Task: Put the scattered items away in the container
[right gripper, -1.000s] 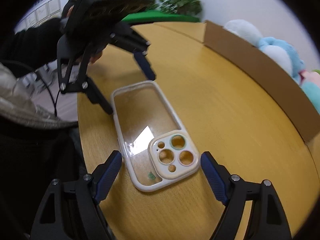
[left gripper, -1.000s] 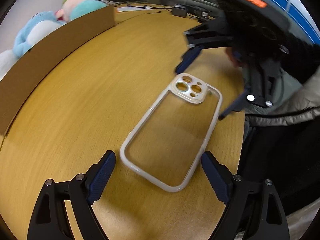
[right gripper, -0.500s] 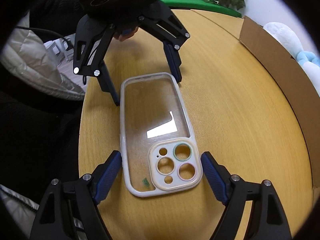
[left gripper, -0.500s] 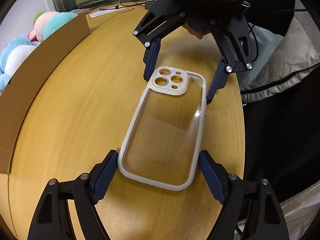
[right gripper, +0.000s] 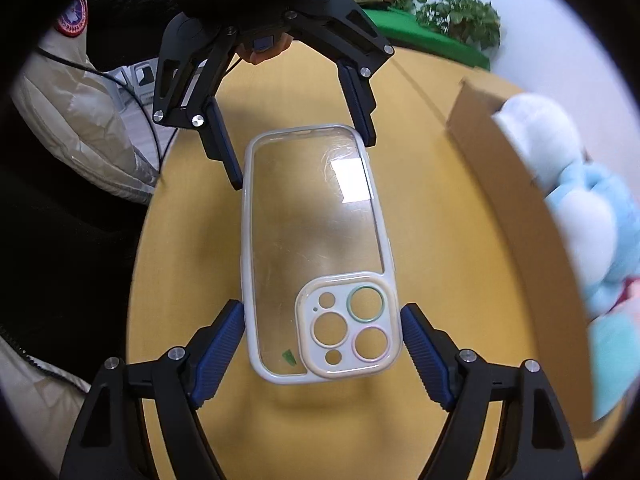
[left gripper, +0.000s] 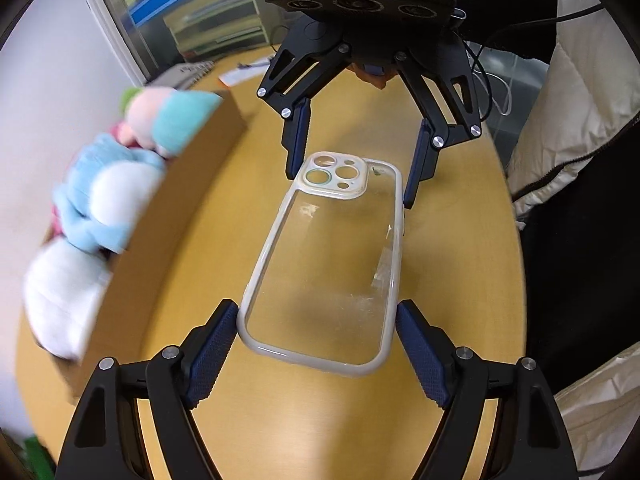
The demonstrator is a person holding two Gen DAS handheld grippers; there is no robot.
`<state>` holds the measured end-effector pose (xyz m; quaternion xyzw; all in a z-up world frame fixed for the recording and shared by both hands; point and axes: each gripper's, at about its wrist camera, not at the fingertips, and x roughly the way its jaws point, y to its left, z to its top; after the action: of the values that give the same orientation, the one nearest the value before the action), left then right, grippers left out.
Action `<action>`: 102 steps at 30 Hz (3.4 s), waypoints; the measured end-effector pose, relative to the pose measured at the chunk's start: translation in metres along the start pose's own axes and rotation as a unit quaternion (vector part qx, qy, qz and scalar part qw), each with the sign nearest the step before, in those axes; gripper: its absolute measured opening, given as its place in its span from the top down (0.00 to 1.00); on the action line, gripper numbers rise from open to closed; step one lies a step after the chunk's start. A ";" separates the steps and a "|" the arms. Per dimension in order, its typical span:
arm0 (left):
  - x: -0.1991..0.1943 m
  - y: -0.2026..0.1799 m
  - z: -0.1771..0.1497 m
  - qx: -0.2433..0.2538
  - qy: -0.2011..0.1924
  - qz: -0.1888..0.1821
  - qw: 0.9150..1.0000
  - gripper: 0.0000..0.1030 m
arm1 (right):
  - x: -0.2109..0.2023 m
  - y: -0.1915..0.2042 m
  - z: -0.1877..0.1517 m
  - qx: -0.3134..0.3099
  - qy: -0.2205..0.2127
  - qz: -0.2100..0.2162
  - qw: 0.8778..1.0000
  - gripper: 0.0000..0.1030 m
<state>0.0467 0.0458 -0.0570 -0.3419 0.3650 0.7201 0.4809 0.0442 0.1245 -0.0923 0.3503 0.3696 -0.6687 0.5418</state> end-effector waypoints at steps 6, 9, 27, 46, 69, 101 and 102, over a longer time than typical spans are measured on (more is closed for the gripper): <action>-0.014 0.052 0.033 0.030 -0.008 0.040 0.999 0.19 | -0.039 -0.052 0.004 -0.032 -0.007 -0.040 0.999 0.23; -0.021 0.081 0.045 0.042 -0.011 0.053 0.998 0.20 | -0.053 -0.084 0.007 -0.053 0.003 -0.059 0.997 0.23; 0.013 0.291 0.091 0.054 0.012 0.062 0.997 0.20 | -0.049 -0.300 0.068 -0.074 0.037 -0.100 0.992 0.23; 0.101 0.394 0.084 0.007 0.049 -0.026 0.998 0.19 | 0.018 -0.405 0.034 0.003 0.071 -0.024 0.997 0.23; 0.022 0.362 0.035 -0.135 -0.013 0.064 0.989 0.18 | -0.004 -0.374 -0.014 0.097 0.082 -0.096 0.987 0.21; -0.078 0.045 0.013 -0.444 -0.178 0.283 0.831 0.00 | -0.090 -0.046 -0.010 0.477 -0.117 -0.422 0.762 0.21; -0.078 0.043 0.011 -0.449 -0.178 0.284 0.828 0.00 | -0.091 -0.043 -0.010 0.479 -0.116 -0.422 0.761 0.21</action>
<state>0.0286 0.0092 0.0227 -0.2677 -0.0095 0.9577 0.1054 0.0181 0.1816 -0.0137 0.2924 0.0461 -0.9552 0.0053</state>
